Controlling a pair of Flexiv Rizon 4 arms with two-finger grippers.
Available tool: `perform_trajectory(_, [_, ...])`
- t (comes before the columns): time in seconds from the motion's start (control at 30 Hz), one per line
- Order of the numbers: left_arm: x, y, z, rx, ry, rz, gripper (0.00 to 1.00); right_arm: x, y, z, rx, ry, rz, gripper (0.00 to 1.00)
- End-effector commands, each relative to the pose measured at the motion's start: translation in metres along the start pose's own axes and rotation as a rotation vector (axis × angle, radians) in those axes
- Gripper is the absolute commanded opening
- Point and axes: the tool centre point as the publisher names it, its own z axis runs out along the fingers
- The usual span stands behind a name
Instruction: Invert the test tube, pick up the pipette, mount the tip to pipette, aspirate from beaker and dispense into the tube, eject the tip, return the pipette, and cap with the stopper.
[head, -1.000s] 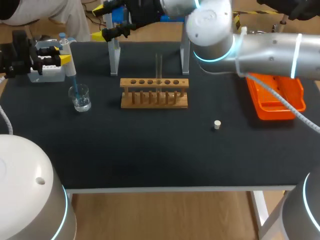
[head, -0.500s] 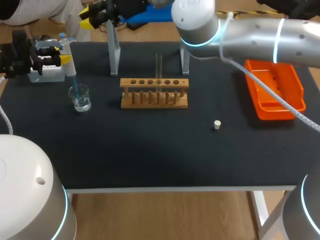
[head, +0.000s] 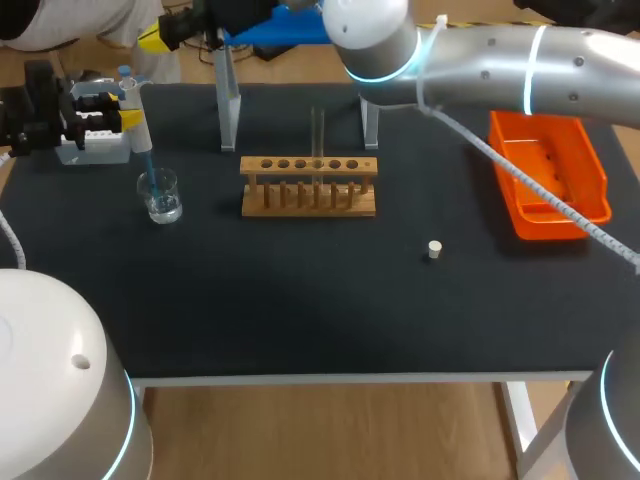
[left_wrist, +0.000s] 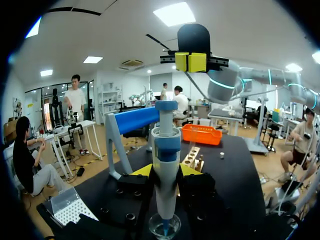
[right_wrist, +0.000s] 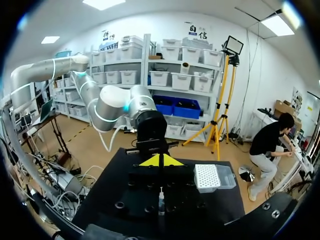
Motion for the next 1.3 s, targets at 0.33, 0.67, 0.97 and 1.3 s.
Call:
perform_trajectory(0.33, [0.000,-0.001,0.000,-0.002,-0.002,0.000,0.00,-0.008,-0.003,0.027,0.021,0.028,0.025,0.00])
perform_trajectory(0.67, [0.000,-0.001,0.000,-0.002,-0.002,0.000,0.00,-0.006,-0.004,0.039,0.028,0.029,0.033,0.00])
perform_trajectory(0.97, [0.000,-0.001,0.000,-0.002,-0.002,0.000,0.00,-0.009,-0.009,0.046,0.035,0.007,0.043,0.00])
perform_trajectory(1.3, [0.000,-0.001,0.000,-0.002,-0.002,0.000,0.00,-0.011,-0.013,0.048,0.044,0.002,0.043,0.00])
